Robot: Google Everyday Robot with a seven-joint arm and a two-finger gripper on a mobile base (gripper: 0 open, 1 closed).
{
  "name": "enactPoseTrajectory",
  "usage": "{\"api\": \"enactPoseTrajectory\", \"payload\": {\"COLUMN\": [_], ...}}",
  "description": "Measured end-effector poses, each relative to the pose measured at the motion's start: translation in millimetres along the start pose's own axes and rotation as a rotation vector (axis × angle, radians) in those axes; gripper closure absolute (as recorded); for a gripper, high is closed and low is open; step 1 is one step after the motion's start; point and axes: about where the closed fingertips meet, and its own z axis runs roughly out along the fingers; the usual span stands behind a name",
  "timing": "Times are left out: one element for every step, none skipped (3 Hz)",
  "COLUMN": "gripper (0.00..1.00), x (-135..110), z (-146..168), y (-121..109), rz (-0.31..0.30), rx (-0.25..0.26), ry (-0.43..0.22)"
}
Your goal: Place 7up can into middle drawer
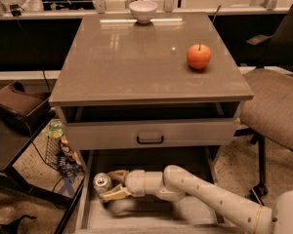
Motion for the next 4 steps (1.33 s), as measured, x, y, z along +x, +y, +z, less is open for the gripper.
{"api": "enactPoseTrajectory", "payload": {"gripper": [0.97,0.74,0.51,0.28], "x": [30.0,26.6,26.5,26.2], "z": [3.7,5.0,6.5,8.2], "y": [-9.2,-7.4,-6.4,-5.2], "rz": [-0.013,-0.012,-0.011,-0.011], "rx": [-0.016,-0.018,-0.021,-0.024], "ry": [0.07,0.062,0.061,0.06]}}
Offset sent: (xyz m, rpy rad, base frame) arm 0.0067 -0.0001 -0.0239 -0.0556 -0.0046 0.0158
